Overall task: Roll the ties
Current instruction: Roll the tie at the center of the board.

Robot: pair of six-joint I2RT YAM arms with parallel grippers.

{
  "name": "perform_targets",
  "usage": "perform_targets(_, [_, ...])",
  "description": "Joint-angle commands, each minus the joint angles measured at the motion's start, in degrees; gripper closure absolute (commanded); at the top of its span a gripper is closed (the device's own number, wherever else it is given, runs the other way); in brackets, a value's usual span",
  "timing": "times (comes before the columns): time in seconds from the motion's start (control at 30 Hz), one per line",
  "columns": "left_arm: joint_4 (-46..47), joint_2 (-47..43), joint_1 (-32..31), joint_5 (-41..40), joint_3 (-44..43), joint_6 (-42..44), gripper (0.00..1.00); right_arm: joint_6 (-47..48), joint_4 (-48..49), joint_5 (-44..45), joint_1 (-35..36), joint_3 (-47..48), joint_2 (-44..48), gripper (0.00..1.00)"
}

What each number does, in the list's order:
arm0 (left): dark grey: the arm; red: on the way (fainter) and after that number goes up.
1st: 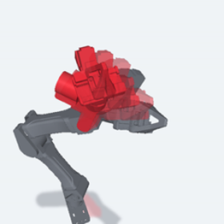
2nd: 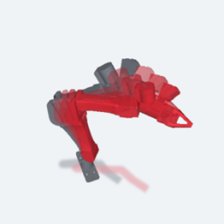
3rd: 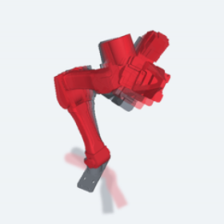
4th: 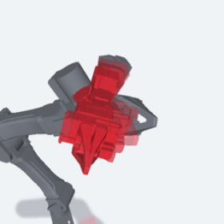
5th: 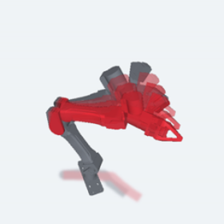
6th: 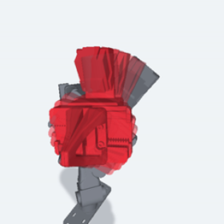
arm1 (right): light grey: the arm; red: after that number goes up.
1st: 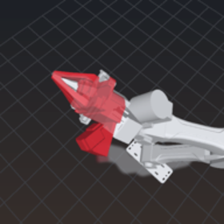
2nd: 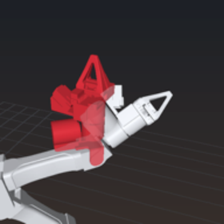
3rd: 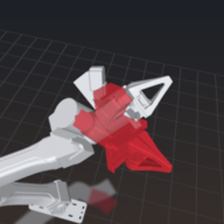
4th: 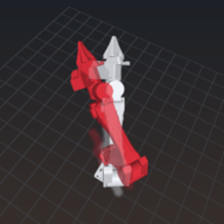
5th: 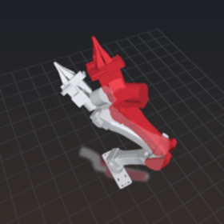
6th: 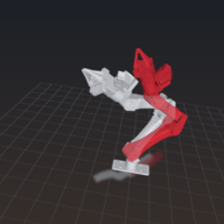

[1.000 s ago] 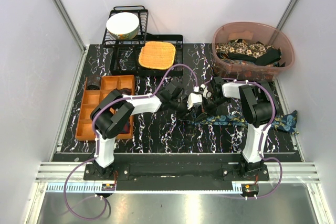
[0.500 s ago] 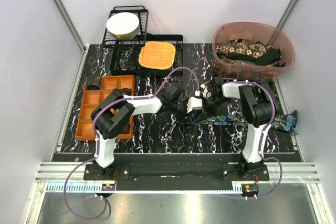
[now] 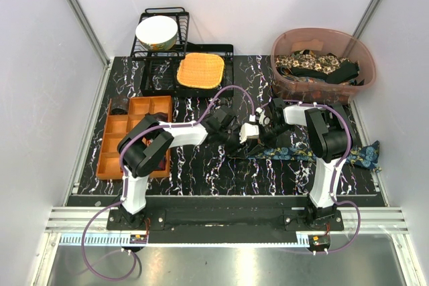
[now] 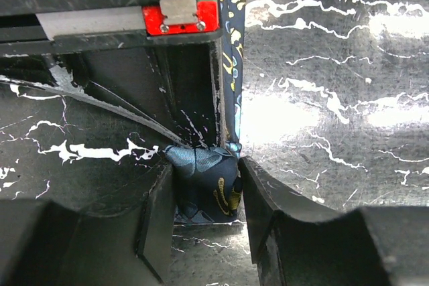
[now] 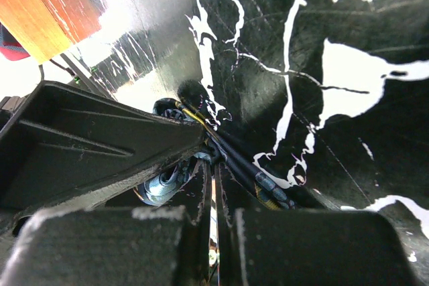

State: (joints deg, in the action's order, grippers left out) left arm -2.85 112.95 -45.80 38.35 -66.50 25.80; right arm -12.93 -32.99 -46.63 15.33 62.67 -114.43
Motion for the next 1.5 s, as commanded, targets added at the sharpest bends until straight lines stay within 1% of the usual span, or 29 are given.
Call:
perform_targets(0.0, [2.5,-0.4,-0.5,0.0,0.6,-1.5,0.56,1.6,3.1,9.3,0.5,-0.4,-3.1,1.0])
perform_targets(0.1, [0.8,-1.5,1.0,-0.6,1.2,0.1,0.55,1.6,2.9,9.6,0.5,-0.3,-3.0,1.0])
perform_targets(0.13, [0.2,-1.9,1.4,-0.9,1.8,0.6,0.5,1.5,2.8,9.8,0.5,-0.3,-3.1,1.0])
perform_targets(0.27, [-0.7,-5.0,4.0,-1.6,4.5,3.5,0.39,1.5,2.7,10.4,0.5,-0.3,-2.9,1.0])
perform_targets(0.4, [-2.6,-5.5,4.5,-1.3,5.3,6.1,0.37,1.5,2.5,10.4,0.4,0.0,-3.3,1.0])
perform_targets(0.43, [-2.5,-5.5,4.4,-0.9,5.2,6.1,0.37,1.5,2.4,10.4,0.5,-0.1,-3.3,1.0])
perform_targets(0.57, [-2.6,-5.2,4.4,1.0,4.3,5.7,0.45,1.4,2.4,10.5,0.4,0.0,-3.4,1.0])
perform_targets(0.77, [-2.1,-6.6,4.5,5.6,3.3,4.6,0.52,1.3,2.4,10.8,0.5,0.0,-3.4,1.0])
perform_targets(0.87, [-0.1,-6.9,4.2,6.6,3.3,2.9,0.56,1.3,2.3,10.9,0.4,0.1,-3.4,1.0])
perform_targets(0.9, [0.3,-6.8,4.1,6.6,2.9,1.5,0.59,1.2,2.4,10.9,0.4,0.1,-3.5,1.0])
perform_targets(0.97, [1.4,-6.2,3.8,6.9,2.3,-0.2,0.62,1.2,2.3,10.9,0.5,0.1,-3.6,1.0])
perform_targets(1.17, [5.4,-4.6,2.0,6.8,0.8,-4.5,0.63,1.0,2.2,11.0,0.4,0.2,-3.9,1.0])
perform_targets(1.27, [7.2,-3.2,0.9,6.7,0.6,-5.9,0.61,1.0,2.2,10.7,0.5,0.3,-4.1,1.0])
perform_targets(1.47, [8.8,-0.5,-0.7,5.5,2.2,-5.6,0.58,1.0,2.2,10.2,0.5,0.3,-4.2,1.0])
